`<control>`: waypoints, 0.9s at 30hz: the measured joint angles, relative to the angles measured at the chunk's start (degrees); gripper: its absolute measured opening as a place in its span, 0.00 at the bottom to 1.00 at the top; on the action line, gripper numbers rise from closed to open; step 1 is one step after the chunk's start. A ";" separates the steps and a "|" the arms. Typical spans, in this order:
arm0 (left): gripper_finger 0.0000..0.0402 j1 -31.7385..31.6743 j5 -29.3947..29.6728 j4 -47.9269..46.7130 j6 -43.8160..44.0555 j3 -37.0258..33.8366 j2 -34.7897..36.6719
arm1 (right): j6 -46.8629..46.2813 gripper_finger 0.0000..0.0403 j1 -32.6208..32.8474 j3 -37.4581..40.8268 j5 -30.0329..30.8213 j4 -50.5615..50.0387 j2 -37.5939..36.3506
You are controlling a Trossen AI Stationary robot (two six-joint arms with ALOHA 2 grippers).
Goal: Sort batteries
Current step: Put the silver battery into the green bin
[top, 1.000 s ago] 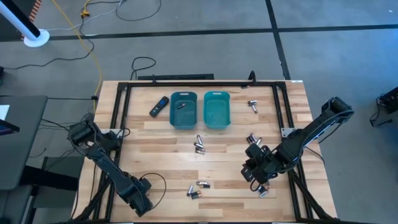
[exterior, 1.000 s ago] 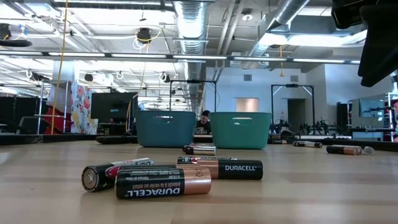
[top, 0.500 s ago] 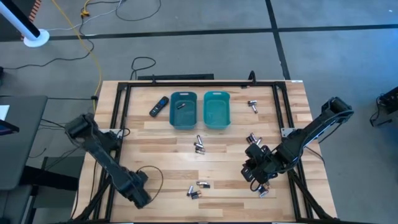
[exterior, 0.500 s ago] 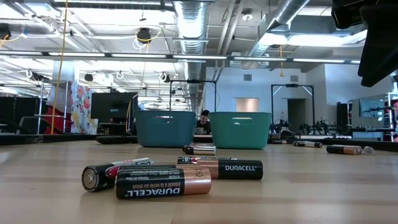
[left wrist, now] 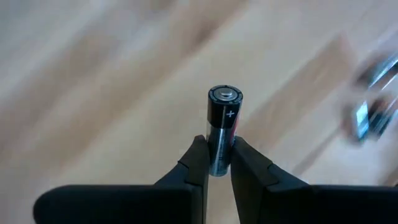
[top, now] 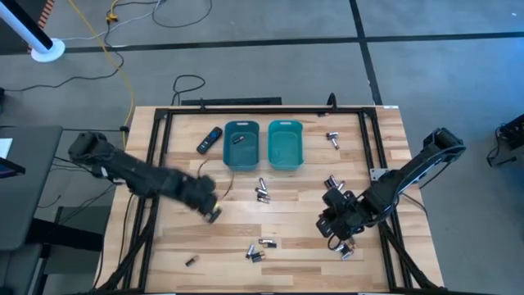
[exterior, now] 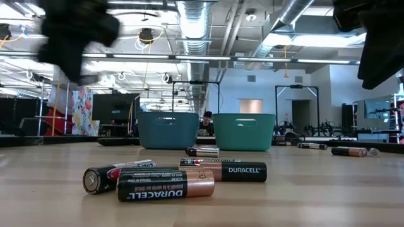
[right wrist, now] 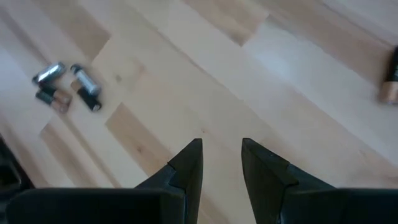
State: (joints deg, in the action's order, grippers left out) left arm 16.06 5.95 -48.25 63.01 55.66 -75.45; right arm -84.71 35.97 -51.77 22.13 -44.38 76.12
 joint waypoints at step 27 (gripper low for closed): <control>0.09 -36.01 -10.48 -2.39 -66.69 68.44 -56.04 | -8.58 0.32 -9.58 0.00 -0.15 -1.75 0.00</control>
State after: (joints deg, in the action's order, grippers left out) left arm -19.94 -4.53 -50.64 -3.68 124.10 -131.49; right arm -93.29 26.39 -51.77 21.98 -46.13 76.12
